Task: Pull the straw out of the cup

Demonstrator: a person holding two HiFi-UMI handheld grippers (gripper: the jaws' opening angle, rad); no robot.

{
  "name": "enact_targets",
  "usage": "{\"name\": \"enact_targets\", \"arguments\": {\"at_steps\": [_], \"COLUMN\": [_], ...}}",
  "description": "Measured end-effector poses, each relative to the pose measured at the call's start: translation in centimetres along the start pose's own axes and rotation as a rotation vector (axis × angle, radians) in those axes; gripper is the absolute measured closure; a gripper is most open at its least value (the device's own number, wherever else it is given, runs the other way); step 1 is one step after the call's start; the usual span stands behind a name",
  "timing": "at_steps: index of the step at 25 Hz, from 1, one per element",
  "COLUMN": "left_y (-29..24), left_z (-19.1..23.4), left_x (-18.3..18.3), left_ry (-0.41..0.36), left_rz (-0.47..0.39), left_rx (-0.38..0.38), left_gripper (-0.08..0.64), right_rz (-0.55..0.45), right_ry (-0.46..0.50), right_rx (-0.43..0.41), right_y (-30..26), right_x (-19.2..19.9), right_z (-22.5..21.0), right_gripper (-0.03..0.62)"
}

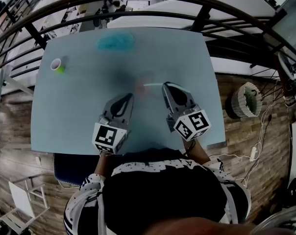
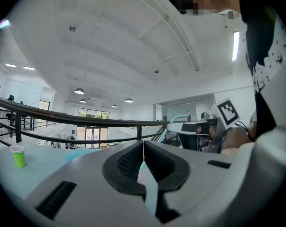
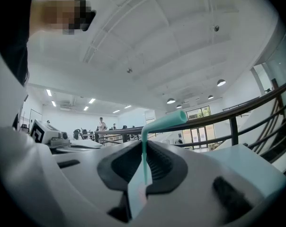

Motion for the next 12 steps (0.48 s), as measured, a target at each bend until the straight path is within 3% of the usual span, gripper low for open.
{"name": "enact_targets", "arguments": {"at_steps": [12], "left_y": [0.0], "left_z": [-1.3], "left_x": [-0.4], "left_ry": [-0.013], "left_rz": [-0.002], "left_rx": [0.036], "left_gripper": [0.545], "right_rz": [-0.011], "right_ry": [0.010], "right_rx": [0.013], "right_y": [1.9], "right_x": [-0.9], "right_z": [0.7], "right_gripper": [0.549]}}
Point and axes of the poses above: the fingertips, and each gripper's own axes: y backward along the fingers, z to its left, x out of its underside, the point moved 5 cm from there along y, backward along the fingers, and after that the axes turned 10 degrees about z, right-handed, at the moved point
